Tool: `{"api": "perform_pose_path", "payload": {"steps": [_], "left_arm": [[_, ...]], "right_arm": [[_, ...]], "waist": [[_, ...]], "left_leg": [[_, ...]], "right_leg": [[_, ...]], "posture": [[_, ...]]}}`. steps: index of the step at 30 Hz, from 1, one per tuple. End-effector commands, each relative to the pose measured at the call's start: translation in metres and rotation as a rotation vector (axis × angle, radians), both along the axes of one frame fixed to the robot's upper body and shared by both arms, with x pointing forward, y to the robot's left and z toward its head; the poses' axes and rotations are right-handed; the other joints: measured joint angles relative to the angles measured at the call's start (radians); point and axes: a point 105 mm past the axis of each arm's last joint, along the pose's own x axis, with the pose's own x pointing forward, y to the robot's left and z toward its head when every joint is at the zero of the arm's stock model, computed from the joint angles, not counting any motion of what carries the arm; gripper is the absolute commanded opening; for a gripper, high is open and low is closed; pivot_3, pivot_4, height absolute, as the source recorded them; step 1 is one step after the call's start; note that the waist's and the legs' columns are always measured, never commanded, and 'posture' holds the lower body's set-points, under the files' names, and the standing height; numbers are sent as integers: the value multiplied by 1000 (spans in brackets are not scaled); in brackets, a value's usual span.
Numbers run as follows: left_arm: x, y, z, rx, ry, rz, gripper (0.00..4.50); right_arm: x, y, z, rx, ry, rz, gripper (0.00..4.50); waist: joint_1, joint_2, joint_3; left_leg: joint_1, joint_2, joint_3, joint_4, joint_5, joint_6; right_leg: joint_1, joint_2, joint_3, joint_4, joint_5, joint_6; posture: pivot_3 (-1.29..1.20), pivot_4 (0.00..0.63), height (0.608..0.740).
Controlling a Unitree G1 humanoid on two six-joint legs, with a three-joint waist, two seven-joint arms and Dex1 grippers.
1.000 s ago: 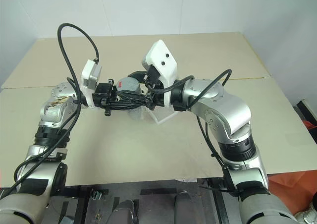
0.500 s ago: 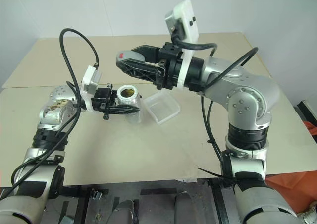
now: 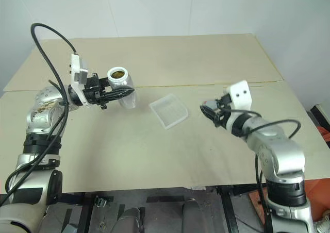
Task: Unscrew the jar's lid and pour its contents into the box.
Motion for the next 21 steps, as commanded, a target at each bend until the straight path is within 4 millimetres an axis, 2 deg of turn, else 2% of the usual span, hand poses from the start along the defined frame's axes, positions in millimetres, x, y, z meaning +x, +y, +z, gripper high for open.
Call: {"api": "perform_pose_path", "payload": {"steps": [1, 6, 11, 13, 16, 21], "left_arm": [[8, 5, 10, -16, -83, 143, 1949], [16, -2, 4, 1, -126, 255, 1949], [30, -14, -3, 32, -205, 343, 1949], [36, -19, 1, 67, -280, 379, 1949], [42, -31, 3, 225, -474, 395, 1949], [49, -48, 4, 454, -761, 383, 1949]], "right_arm": [[-2, 2, -2, -28, -40, -47, 2753], [-9, 13, -23, -44, 31, -3, 4416], [-11, 9, -17, -80, 48, 31, 4466], [-13, 8, 0, -50, 36, 67, 4466], [-23, 13, 31, -24, 29, 172, 4466], [-36, 24, 51, -19, 81, 305, 4466]], "waist": [[0, 0, 0], [6, 0, 0], [22, 0, 0], [24, 0, 0], [28, 0, 0], [32, 0, 0]], "left_leg": [[0, 0, 0, 0, 0, 0], [-1, 0, 0, 0, 0, 0], [0, 0, 0, 0, 0, 0], [0, 0, 0, 0, 0, 0], [-1, -1, 0, 0, 0, 0], [0, -1, 0, 0, 0, 0]], "right_leg": [[0, 0, 0, 0, 0, 0], [0, 0, 0, 0, 0, 0], [1, 0, 0, -2, 0, 0], [1, 0, 0, -3, 0, 0], [1, 0, 0, -3, 0, 0], [1, 0, 0, -4, 0, 0]], "posture": [[0, 150, 740], [0, 150, 740], [0, 150, 740], [0, 150, 740], [0, 150, 740], [0, 150, 740]]}}
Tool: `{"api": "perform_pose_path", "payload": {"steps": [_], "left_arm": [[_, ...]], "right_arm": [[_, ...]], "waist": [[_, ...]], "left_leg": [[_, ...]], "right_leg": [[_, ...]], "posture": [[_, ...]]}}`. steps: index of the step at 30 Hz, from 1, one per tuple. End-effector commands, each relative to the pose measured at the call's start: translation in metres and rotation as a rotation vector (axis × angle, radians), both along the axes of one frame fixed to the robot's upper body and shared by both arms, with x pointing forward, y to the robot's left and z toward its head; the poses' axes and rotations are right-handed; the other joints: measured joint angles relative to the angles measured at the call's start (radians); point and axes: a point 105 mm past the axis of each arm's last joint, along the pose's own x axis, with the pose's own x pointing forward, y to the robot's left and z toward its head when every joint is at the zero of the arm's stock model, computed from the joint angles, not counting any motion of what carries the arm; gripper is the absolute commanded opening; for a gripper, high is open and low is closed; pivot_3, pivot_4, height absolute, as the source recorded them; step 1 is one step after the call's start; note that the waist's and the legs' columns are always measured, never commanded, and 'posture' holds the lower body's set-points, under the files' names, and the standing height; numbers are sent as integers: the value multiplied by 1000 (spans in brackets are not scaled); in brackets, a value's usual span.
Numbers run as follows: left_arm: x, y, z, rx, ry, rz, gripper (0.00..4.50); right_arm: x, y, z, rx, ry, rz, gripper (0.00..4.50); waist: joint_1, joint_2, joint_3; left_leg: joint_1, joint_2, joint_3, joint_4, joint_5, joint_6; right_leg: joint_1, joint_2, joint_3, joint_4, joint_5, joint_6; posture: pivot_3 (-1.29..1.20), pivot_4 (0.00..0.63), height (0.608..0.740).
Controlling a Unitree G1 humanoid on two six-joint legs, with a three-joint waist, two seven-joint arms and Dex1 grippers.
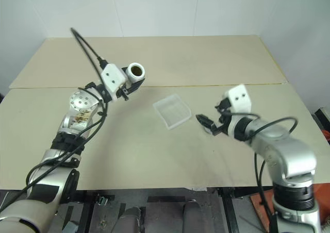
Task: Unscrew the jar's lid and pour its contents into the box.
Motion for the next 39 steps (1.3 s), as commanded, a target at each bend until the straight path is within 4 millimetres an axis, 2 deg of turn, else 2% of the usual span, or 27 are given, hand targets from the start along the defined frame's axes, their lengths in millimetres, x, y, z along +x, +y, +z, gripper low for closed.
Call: {"api": "perform_pose_path", "payload": {"steps": [1, 3, 5, 9, 11, 14, 16, 21, 29, 34, 39], "left_arm": [[1, -10, 13, 202, -246, 10, 1949], [3, -25, 16, 443, -456, 12, 1949], [5, -34, 19, 537, -573, -2, 1949], [10, -61, 26, 847, -959, -14, 1949], [8, -74, 27, 947, -1106, -62, 1949], [5, -91, 11, 1131, -1208, -207, 1949], [10, -94, 3, 1220, -1232, -218, 1949], [10, -108, 5, 1221, -1260, -213, 1949], [12, -101, 6, 1192, -1197, -200, 1949], [19, -80, 15, 1070, -1019, -98, 1949], [24, -40, 24, 737, -657, 27, 1949]], "right_arm": [[-13, 9, 12, 15, 26, 90, 4466], [-18, 13, 18, -12, 44, 140, 4466], [-20, 16, 21, -26, 51, 167, 4466], [-23, 20, 28, -36, 40, 220, 4466], [-24, 22, 31, -32, 32, 236, 4466], [-24, 25, 34, -21, 13, 247, 4466], [-24, 27, 37, -8, -2, 245, 4466], [-25, 29, 40, 30, -33, 226, 4466], [-31, 29, 38, 54, -42, 207, 4466], [-32, 27, 36, 43, -45, 208, 4466], [-32, 25, 40, 34, -72, 215, 4466]], "waist": [[1, 0, 0], [4, 0, 0], [11, 0, 0], [25, -1, 0], [29, -1, 0], [39, -1, 0], [41, -1, 0], [40, -1, 1], [45, -1, 1], [43, -1, 1], [37, -1, 0]], "left_leg": [[0, 0, 0, 0, 0, 0], [-1, 0, 0, 0, 0, 0], [-2, -1, 0, 1, 0, 0], [-4, -2, 0, 1, 0, 0], [-6, -2, 0, 1, 0, 0], [-7, -3, 0, 1, 0, 0], [-7, -3, 0, 1, 0, 0], [-8, -2, 1, 1, 0, 0], [-8, -2, 1, 1, 1, -1], [-8, -2, 1, 1, 1, -1], [-7, -2, 1, 1, 1, -2]], "right_leg": [[0, 0, 0, 0, 0, 0], [-1, 0, 0, 1, 0, 0], [-1, -1, 0, 2, 0, 1], [-1, -1, 0, 2, 2, 3], [-2, -2, 0, 2, 2, 4], [-3, -2, 0, 1, 2, 4], [-3, -2, 0, 1, 2, 4], [-4, -2, 0, 2, 2, 4], [-4, -2, 0, 2, 2, 4], [-4, -2, 0, 2, 2, 4], [-4, -2, 0, 2, 2, 4]], "posture": [[0, 150, 740], [0, 150, 740], [0, 150, 740], [0, 150, 740], [0, 150, 740], [0, 150, 740], [0, 150, 740], [0, 150, 740], [0, 150, 740], [0, 150, 740], [0, 150, 740]]}}
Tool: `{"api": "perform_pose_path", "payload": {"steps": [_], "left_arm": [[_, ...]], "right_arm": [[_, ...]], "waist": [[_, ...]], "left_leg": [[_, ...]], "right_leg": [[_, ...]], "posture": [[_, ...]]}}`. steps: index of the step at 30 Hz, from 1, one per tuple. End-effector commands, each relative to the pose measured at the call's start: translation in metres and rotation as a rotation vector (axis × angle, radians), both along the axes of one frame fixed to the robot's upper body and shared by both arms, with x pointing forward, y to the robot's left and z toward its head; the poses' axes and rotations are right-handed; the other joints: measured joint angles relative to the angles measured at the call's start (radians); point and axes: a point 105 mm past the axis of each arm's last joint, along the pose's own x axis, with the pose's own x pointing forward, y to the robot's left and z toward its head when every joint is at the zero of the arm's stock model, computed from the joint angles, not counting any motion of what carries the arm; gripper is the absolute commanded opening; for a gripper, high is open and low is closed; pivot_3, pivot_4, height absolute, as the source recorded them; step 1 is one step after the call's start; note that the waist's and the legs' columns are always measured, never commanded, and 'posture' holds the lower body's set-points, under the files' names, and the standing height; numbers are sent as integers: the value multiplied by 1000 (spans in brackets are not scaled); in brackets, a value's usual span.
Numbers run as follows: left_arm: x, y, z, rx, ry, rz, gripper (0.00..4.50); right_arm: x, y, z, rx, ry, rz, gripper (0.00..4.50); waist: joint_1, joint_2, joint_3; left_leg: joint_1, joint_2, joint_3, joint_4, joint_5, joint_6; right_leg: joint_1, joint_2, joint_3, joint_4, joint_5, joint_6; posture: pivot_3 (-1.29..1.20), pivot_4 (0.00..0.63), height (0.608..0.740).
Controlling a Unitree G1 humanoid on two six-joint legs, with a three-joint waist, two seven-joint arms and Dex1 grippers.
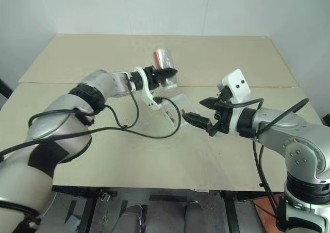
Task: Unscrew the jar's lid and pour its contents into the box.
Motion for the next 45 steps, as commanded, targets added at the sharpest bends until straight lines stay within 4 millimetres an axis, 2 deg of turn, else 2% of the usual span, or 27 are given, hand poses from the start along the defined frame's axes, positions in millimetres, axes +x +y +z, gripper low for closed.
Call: {"api": "perform_pose_path", "payload": {"steps": [1, 4, 7, 11, 14, 16, 23, 29, 31, 35, 38, 42, 45], "left_arm": [[1, 26, 10, -322, 231, 69, 1949], [4, 48, 6, -569, 459, 132, 1949], [5, 67, 1, -923, 766, 146, 1949], [-14, 80, -8, -1218, 1156, 31, 1949], [-28, 84, -12, -1350, 1286, -34, 1949], [-31, 88, -24, -1410, 1305, -22, 1949], [-36, 91, -58, -1493, 1324, 46, 1949], [-35, 93, -76, -1522, 1332, 78, 1949], [-35, 94, -80, -1504, 1328, 88, 2669], [-39, 98, -88, -1486, 1341, 108, 3574], [-46, 106, -83, -1477, 1338, 101, 4474], [-73, 116, -77, -1348, 1484, 107, 4474], [-99, 133, -71, -1245, 1541, 175, 4474]], "right_arm": [[-4, -2, 15, 9, -93, 19, 4466], [-5, -2, 18, 11, -113, 30, 4466], [-7, -3, 19, 4, -133, 49, 4466], [-9, -3, 21, -14, -150, 88, 4466], [-11, -5, 21, -32, -158, 105, 4466], [-11, -6, 22, -50, -169, 118, 4466], [-14, -8, 18, -114, -192, 140, 4466], [-17, -10, 18, -125, -204, 146, 4466], [-17, -10, 18, -127, -207, 144, 4500], [-17, -9, 19, -128, -211, 143, 4500], [-18, -9, 19, -129, -213, 141, 4500], [-18, -14, 17, -131, -207, 132, 4500], [-20, -16, 13, -129, -196, 125, 4500]], "waist": [[-1, 0, 0], [-3, 0, 0], [-3, 0, 0], [-22, 0, 0], [-33, 0, 0], [-38, 1, 0], [-45, 1, 0], [-43, 1, -1], [-43, 1, -1], [-43, 1, -1], [-45, 1, -1], [-48, 1, -1], [-48, 1, -1]], "left_leg": [[0, 0, 0, 0, 0, 0], [0, 0, 0, 0, 1, -2], [0, 0, 0, 0, 1, -2], [0, 0, -1, 1, 1, -2], [1, 1, -1, 1, 1, -1], [3, 0, -1, 1, 1, -1], [5, 0, -1, 1, 1, -1], [5, 0, -1, 1, 1, -1], [5, 0, -1, 1, 1, -1], [5, 0, -1, 1, 1, -1], [5, 0, -1, 1, 1, -1], [4, 1, -1, 0, 1, -1], [5, 1, -1, 0, 0, 0]], "right_leg": [[0, 0, 0, 0, 0, 0], [0, 0, 0, 0, 0, 0], [1, 0, 0, 0, 0, 0], [1, 0, -1, 1, 0, 0], [2, 0, 0, 1, 0, 0], [3, 0, 0, 2, 0, 0], [4, 0, 0, 1, 0, 0], [4, 0, 0, 1, 0, 0], [4, 0, 0, 1, 0, 0], [4, 0, 0, 1, 0, 0], [4, 0, 0, 1, 0, 0], [4, 0, 0, 1, 0, -1], [4, 0, 0, 2, 0, -1]], "posture": [[0, 150, 740], [0, 150, 740], [0, 150, 740], [0, 150, 740], [0, 150, 740], [0, 150, 740], [0, 150, 740], [0, 150, 740], [0, 150, 740], [0, 150, 740], [0, 150, 740], [0, 150, 740], [0, 150, 740]]}}
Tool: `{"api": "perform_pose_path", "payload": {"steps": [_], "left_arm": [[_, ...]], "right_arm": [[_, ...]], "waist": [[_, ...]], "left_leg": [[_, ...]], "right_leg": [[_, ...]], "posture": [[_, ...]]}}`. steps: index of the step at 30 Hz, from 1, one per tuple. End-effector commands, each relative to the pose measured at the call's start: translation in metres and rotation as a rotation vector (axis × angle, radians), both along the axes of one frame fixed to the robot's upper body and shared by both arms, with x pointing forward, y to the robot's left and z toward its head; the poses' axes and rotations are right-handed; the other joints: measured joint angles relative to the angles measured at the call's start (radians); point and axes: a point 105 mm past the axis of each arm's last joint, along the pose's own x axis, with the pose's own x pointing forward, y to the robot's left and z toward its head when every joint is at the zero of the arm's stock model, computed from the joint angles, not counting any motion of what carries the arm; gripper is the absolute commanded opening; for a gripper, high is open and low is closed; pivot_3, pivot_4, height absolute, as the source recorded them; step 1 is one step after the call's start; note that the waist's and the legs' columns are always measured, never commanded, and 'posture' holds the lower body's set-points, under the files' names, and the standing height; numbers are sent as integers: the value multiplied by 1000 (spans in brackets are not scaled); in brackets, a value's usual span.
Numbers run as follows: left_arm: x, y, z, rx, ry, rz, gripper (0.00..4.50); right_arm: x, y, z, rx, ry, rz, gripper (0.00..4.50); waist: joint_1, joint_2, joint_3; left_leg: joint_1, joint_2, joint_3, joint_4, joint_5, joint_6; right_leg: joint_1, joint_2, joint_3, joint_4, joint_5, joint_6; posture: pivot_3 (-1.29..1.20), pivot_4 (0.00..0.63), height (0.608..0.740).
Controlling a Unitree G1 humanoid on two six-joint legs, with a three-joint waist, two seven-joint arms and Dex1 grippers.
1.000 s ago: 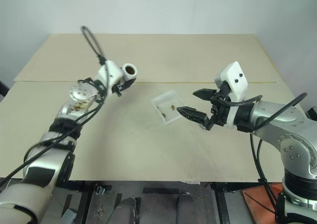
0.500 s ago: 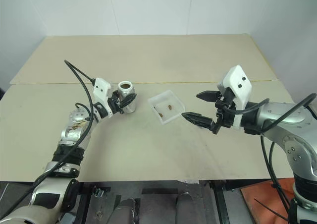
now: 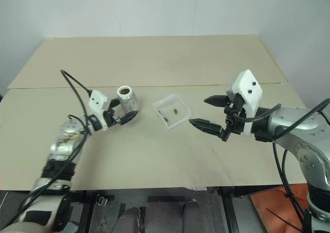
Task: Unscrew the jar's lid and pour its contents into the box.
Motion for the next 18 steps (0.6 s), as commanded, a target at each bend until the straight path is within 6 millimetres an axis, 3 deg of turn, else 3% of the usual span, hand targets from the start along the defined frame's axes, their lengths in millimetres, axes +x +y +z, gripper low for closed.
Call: {"api": "perform_pose_path", "payload": {"steps": [1, 4, 7, 11, 18], "left_arm": [[-33, 14, 28, 66, 6, -99, 4474], [-54, 25, 44, 87, 10, -161, 4474], [-80, 38, 74, 74, -77, -279, 4474], [-80, 56, 82, 106, -59, -257, 4474], [-95, 49, 88, 114, -36, -257, 4474]], "right_arm": [[-5, -3, 12, -2, -78, -5, 4500], [-4, -4, 11, 3, -81, -13, 4500], [-6, -10, 10, -5, -101, -23, 4500], [-4, -10, 13, 2, -120, -18, 4500], [2, -13, 10, -21, -168, -17, 4500]], "waist": [[-1, 0, 0], [1, 0, 0], [6, 0, 0], [11, 0, 0], [7, 0, 0]], "left_leg": [[0, 0, 0, 0, 0, 0], [0, 1, 0, -1, 0, 0], [1, 1, 0, -1, 0, 1], [1, 1, 1, -1, 0, 1], [0, 2, 2, -1, -1, 2]], "right_leg": [[0, 0, 0, 0, 0, 0], [0, 1, 0, 0, 0, -1], [0, 1, 0, -1, -1, -1], [0, 1, 0, -3, -1, -1], [0, 1, 0, -1, -1, -2]], "posture": [[0, 150, 740], [0, 150, 740], [0, 150, 740], [0, 150, 740], [0, 150, 740]]}}
